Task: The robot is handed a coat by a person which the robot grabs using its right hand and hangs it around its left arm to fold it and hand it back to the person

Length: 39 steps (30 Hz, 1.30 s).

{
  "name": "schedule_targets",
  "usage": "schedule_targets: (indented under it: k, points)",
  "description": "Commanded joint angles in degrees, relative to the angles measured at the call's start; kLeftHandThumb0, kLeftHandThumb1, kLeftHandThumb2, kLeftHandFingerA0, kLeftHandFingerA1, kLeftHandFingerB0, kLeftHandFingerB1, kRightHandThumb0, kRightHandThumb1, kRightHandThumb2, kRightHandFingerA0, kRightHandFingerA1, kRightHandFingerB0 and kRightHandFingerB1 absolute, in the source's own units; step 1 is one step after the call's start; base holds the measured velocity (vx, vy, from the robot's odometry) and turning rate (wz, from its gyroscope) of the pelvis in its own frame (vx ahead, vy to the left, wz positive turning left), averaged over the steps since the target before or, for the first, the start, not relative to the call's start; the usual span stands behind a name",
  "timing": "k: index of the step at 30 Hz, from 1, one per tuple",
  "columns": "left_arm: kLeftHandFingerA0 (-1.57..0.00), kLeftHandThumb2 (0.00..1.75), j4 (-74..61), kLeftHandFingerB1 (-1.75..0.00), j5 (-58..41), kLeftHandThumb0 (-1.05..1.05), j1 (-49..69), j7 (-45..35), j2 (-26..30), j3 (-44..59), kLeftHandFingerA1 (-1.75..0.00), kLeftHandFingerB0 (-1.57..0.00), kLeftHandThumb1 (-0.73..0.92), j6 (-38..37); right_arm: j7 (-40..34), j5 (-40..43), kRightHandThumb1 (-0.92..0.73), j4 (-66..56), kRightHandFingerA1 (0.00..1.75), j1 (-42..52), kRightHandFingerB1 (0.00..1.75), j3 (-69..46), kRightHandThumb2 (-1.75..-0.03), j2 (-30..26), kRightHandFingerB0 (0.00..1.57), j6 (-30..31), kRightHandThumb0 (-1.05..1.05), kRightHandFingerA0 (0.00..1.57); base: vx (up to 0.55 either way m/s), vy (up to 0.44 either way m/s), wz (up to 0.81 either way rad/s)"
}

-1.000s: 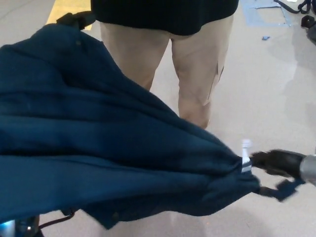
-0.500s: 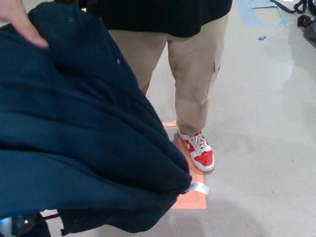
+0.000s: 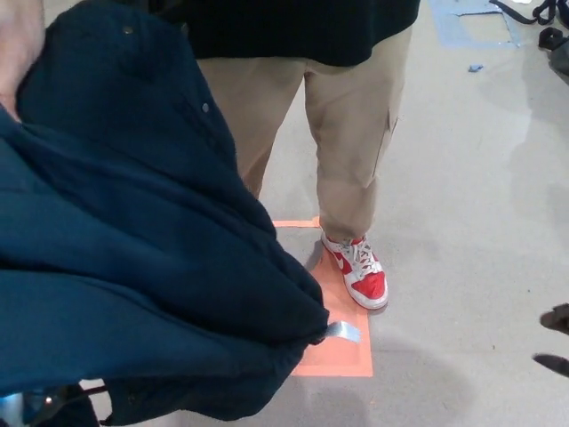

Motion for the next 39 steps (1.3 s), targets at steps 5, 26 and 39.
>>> schedule_targets:
  k: [5,26,39]
  points:
    - [-0.22,0.63,-6.9,-0.3,-1.9,-0.73,2.8,-2.2,0.0,0.4,-0.31,-0.21,0.73,0.6,-23.0,7.3,-0.76,4.1,0.15,8.7,0.18,-13.1,-1.03,7.0,0.02,6.0,-0.75,0.0,0.0,0.0,0.0]
    - [0.0,1.02,-13.1,-0.47,-2.9,-0.36,8.9,-2.7,-1.0,0.2,-0.48,0.0,0.47,3.3,-19.4,8.5,-0.73,5.4,0.21,11.6,0.19,-20.1,-1.04,6.7,0.0,4.3,-0.74,0.0,0.0,0.0,0.0]
    - [0.0,1.08,-20.2,-0.48,-5.5,-0.34,33.0,-5.8,0.7,3.2,-0.49,0.0,0.58,-2.1,-18.7,10.5,-0.66,5.0,0.34,12.9,0.3,-23.0,-0.96,6.4,0.02,1.0,-0.65,0.02,0.0,0.0,0.0]
